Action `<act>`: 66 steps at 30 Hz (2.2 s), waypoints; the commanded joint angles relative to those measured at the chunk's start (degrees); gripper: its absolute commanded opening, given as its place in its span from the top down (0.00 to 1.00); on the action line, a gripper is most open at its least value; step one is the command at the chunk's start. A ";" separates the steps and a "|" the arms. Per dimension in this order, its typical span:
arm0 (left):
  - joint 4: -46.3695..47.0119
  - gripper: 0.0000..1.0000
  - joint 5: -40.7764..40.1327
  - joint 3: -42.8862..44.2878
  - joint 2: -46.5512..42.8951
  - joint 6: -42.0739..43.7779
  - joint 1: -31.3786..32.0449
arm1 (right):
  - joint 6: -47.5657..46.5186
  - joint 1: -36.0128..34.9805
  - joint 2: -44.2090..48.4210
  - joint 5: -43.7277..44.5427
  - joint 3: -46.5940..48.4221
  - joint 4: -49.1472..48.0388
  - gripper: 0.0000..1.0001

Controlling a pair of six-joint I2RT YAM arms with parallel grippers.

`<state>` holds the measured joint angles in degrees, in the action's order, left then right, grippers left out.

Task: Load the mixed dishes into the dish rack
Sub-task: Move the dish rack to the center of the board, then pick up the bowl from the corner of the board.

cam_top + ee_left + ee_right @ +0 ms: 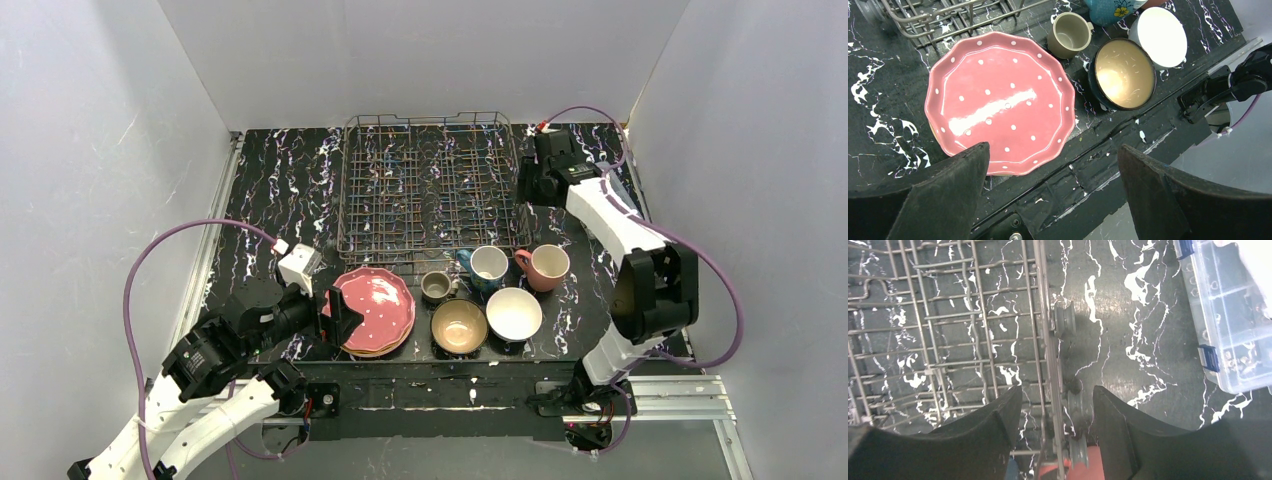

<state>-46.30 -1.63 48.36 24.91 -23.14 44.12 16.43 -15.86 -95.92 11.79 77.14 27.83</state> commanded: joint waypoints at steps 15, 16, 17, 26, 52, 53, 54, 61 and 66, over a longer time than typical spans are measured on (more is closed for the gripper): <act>0.89 0.01 1.62 -0.82 1.51 -0.08 0.15 | 0.27 -2.42 21.44 -5.42 -0.58 13.17 0.35; 0.30 0.01 1.63 -0.33 2.52 -0.33 0.10 | 0.27 -3.03 22.43 -5.28 -0.95 14.01 0.35; 0.01 0.01 2.55 0.13 3.70 -0.45 0.09 | 0.13 -3.60 23.31 -5.13 -1.27 14.92 0.35; 0.63 0.01 10.22 1.04 11.26 -4.78 0.12 | 0.14 -5.95 34.80 -8.51 -8.19 20.97 0.34; 3.33 0.09 0.38 9.37 37.14 -26.09 14.52 | 9.26 -13.97 44.98 -15.83 -20.81 15.96 0.38; 3.33 0.09 -0.64 9.65 38.08 -26.84 15.25 | 9.86 -15.15 44.87 -15.26 -21.14 15.28 0.38; 3.40 0.09 -1.32 9.93 39.05 -27.58 15.82 | 10.52 -16.46 44.70 -14.43 -21.34 14.69 0.39; 3.86 0.18 -4.84 11.58 45.43 -31.70 18.67 | 14.54 -26.95 42.37 -2.48 -22.29 12.63 0.39; 6.66 0.22 -5.54 10.60 47.60 -34.08 19.14 | 16.16 -30.42 41.34 1.89 -22.83 11.23 0.39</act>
<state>-41.34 -3.95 58.04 71.72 -54.13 62.74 29.89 -44.38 -54.24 7.46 54.81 42.11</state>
